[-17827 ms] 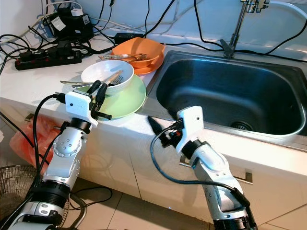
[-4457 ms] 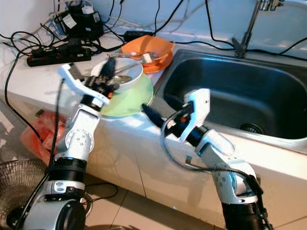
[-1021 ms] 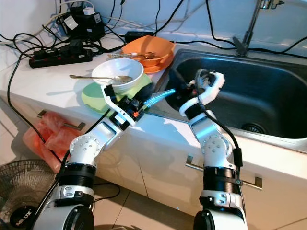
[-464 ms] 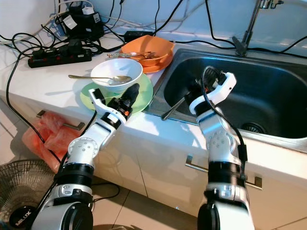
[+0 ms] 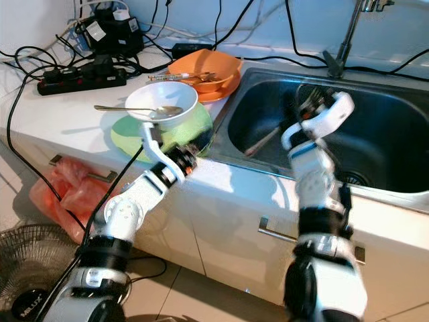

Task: Kitchen organization

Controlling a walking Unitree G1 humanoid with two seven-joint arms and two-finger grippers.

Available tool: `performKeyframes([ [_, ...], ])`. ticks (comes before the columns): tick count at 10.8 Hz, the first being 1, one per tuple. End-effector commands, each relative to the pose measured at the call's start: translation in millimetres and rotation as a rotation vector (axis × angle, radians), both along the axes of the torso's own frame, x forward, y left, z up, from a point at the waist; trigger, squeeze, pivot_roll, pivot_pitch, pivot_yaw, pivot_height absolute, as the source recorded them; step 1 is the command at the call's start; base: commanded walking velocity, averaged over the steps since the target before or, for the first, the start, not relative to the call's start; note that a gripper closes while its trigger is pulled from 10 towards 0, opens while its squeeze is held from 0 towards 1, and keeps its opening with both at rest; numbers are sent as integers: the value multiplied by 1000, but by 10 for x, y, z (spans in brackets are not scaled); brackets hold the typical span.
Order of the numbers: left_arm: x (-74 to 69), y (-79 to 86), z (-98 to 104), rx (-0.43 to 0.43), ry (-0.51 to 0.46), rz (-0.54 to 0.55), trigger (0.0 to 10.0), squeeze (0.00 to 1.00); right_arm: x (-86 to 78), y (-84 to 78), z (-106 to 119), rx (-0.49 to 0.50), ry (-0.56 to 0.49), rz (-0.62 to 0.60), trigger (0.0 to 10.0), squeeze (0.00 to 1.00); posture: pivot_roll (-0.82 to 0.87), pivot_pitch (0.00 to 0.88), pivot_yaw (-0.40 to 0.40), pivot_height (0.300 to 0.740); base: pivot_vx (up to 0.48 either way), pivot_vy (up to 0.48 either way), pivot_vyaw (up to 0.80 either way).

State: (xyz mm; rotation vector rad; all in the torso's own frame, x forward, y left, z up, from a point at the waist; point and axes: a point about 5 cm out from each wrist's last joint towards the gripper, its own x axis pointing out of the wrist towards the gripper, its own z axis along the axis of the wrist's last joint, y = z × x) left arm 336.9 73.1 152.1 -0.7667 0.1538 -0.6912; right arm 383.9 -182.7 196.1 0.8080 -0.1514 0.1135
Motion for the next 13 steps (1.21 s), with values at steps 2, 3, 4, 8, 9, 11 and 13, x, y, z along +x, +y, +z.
performKeyframes([
  [2,-79,-39,22,142,-80,-49,10000,1000,104,-135,65,-63,6,-69,0,0,54,34,57,740,0,0,0],
  [3,-102,-52,18,168,-91,-54,10000,1000,135,-189,34,-162,29,-90,0,0,59,38,54,740,0,0,0],
  [4,-119,-59,14,186,-100,-61,10000,1000,143,-213,-24,-276,61,-95,3216,0,61,41,53,740,0,0,0],
  [8,-190,-71,-37,318,-155,-113,10000,1000,75,-248,-437,-797,244,9,10000,0,60,47,55,740,0,0,0],
  [9,-190,-65,-40,346,-165,-114,10000,1000,64,-255,-482,-875,254,40,10000,0,57,46,57,740,0,0,0],
  [11,-185,-64,-51,406,-194,-114,10000,1000,57,-241,-510,-986,251,90,10000,1000,57,45,59,740,0,0,0],
  [13,-180,-75,-54,417,-203,-119,10000,957,56,-220,-522,-1058,245,117,10000,1000,57,44,58,740,0,0,0],
])
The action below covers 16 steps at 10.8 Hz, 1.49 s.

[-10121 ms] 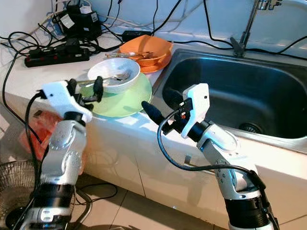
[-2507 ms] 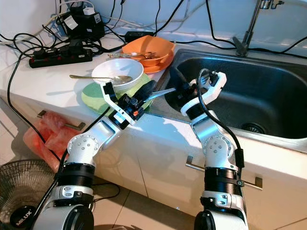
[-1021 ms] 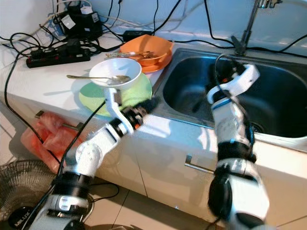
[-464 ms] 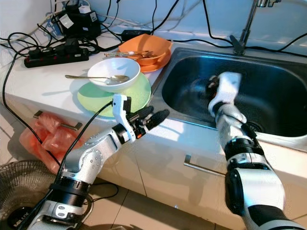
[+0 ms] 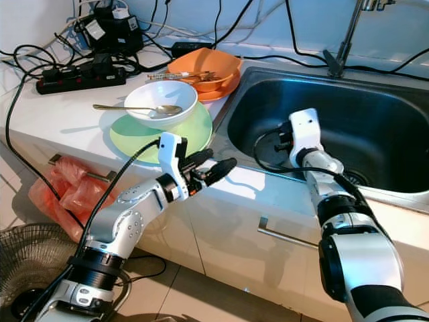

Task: Kitchen organization

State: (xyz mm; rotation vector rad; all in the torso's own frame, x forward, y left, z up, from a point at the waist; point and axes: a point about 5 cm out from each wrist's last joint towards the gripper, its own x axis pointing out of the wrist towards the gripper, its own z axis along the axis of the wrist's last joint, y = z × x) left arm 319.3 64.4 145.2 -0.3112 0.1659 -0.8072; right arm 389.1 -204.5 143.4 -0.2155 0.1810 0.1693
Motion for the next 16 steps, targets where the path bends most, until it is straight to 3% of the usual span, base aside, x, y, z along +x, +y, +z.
performKeyframes([
  [1,-3,10,16,18,-25,-3,10000,180,20,4,44,-9,-14,4,10000,1000,58,44,58,740,0,0,0],
  [2,-7,6,15,19,-28,-6,10000,0,36,-2,96,1,-41,-6,10000,1000,57,42,60,740,0,0,0],
  [5,3,7,35,26,-41,-9,10000,0,99,-8,357,64,-169,-19,10000,1000,56,39,63,740,0,0,0],
  [7,85,96,129,69,-132,97,10000,0,89,113,506,16,-290,65,10000,1000,54,41,60,740,0,0,0],
  [8,135,162,205,70,-182,162,10000,0,62,172,559,44,-347,92,10000,1000,53,41,60,740,0,0,0],
  [11,220,391,587,54,-402,362,10000,0,-145,387,676,299,-427,214,10000,1000,50,40,66,740,0,0,0],
  [12,223,442,681,48,-461,412,10000,0,-225,446,671,308,-431,260,10000,231,48,39,68,740,0,0,0],
  [13,235,568,796,69,-536,518,10000,0,-307,497,635,311,-423,288,10000,0,47,35,73,740,0,0,0],
  [14,258,807,852,94,-567,683,10000,0,-398,524,614,335,-400,306,10000,0,49,31,74,740,0,0,0],
  [16,256,1096,820,141,-562,842,10000,0,-509,560,602,352,-370,365,10000,0,54,30,73,740,0,0,0],
])
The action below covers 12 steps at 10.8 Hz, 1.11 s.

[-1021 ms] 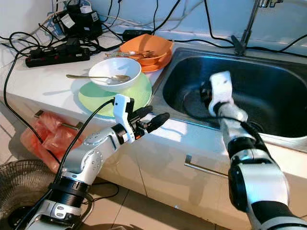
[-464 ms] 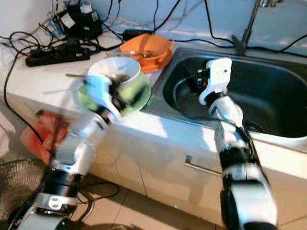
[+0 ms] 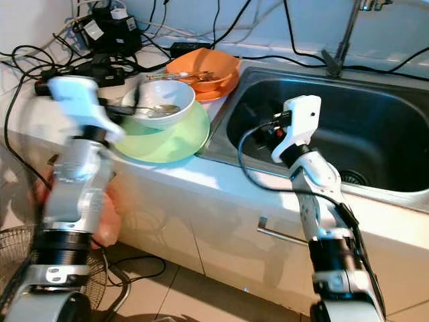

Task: Kitchen organization

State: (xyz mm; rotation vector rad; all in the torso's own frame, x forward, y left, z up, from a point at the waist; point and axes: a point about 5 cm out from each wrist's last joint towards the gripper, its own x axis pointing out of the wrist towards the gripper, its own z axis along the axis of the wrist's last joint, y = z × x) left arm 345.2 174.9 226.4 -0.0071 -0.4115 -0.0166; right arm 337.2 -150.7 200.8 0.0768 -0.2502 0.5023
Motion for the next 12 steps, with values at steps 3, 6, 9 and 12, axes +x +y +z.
performKeyframes([
  [3,29,275,-100,-84,53,156,10000,0,-133,67,20,-3,19,109,10000,0,54,30,73,740,0,0,0],
  [6,108,364,-247,-193,139,196,10000,0,-302,143,24,14,47,185,10000,0,40,40,80,740,0,0,-133],
  [9,53,356,-103,-196,49,222,10000,0,-335,141,38,21,60,188,10000,0,35,41,78,740,0,0,-527],
  [12,-101,-40,301,-6,-181,99,10000,0,-287,98,293,32,-53,94,10000,0,33,31,70,740,0,0,0],
])
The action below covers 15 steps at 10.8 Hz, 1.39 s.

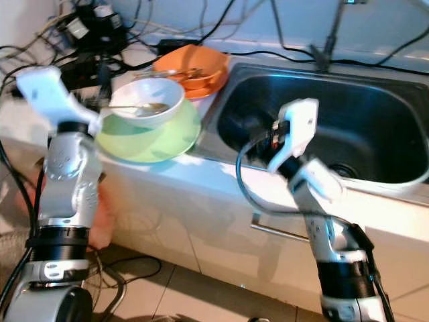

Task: Kitchen organization

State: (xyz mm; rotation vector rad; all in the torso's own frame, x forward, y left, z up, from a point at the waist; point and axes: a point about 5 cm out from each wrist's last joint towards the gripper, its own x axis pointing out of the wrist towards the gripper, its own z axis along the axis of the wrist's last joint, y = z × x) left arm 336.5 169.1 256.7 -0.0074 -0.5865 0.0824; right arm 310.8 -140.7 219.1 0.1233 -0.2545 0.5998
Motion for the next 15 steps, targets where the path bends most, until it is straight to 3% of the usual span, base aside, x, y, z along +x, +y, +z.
performKeyframes([
  [1,-46,-61,62,43,-40,-21,10000,0,-15,-6,175,11,-76,-27,10000,0,32,28,69,740,0,0,0],
  [3,-80,-175,73,59,-51,-60,10000,0,-15,4,282,21,-115,-46,10000,0,27,26,70,740,0,0,0],
  [11,-95,-155,36,47,-31,-46,10000,0,9,-11,254,17,-103,-76,10000,0,26,27,68,740,406,0,0],
  [15,-115,-156,15,53,-32,-47,10000,0,7,-12,218,19,-92,-77,10000,0,30,31,69,740,0,0,0],
])
